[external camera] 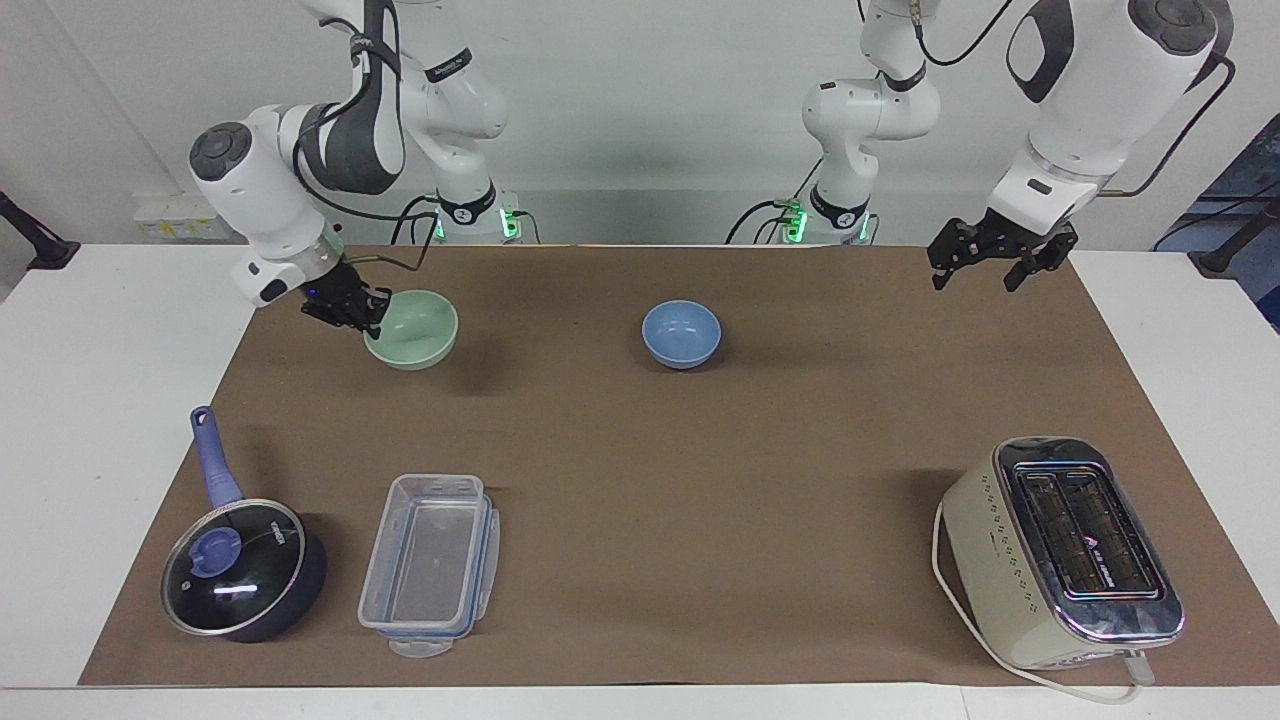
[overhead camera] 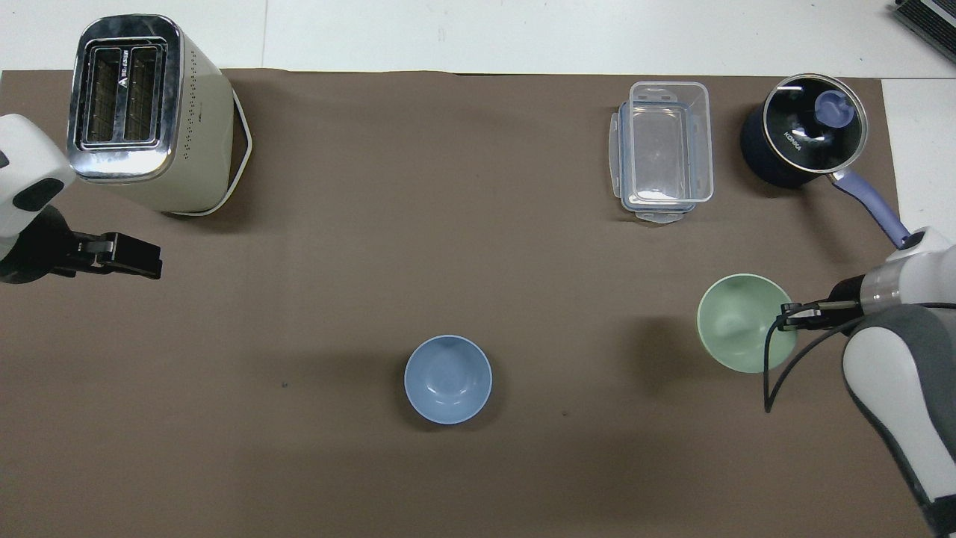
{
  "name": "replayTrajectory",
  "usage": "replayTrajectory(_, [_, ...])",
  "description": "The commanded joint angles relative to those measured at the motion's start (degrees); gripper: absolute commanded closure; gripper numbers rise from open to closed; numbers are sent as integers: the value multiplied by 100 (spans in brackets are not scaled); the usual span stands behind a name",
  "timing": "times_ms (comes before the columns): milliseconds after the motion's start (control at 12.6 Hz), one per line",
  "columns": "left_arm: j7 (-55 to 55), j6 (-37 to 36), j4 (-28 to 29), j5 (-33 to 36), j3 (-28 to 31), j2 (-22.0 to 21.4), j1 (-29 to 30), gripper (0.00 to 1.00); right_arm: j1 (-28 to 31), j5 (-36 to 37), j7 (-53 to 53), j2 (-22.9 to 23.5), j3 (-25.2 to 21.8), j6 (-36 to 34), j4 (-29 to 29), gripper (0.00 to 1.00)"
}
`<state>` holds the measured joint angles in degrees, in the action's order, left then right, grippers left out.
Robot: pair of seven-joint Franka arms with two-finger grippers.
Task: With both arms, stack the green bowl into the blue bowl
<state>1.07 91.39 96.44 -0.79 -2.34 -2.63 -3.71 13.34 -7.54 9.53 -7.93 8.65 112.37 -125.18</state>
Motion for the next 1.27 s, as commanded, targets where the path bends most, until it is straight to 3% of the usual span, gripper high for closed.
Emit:
replayTrajectory(0, [-98, -95, -169, 97, -56, 105, 177, 0, -558, -344, 146, -236, -12, -57, -191, 100])
replayTrajectory(397, [-98, -104, -178, 97, -56, 8, 177, 0, -2051, -345, -880, -157, -3, 425, -165, 100])
replayTrajectory(636, [-98, -104, -178, 97, -56, 8, 186, 0, -3185, -345, -2049, 150, -3, 1022, -130, 100])
replayTrajectory(874, [-98, -104, -178, 97, -56, 8, 177, 0, -3854, -336, -2742, 545, -3, 1452, -130, 100])
replayTrajectory(1192, [-98, -104, -178, 97, -56, 8, 177, 0, -4215, -336, -3193, 1099, 5, 2155, -77, 100])
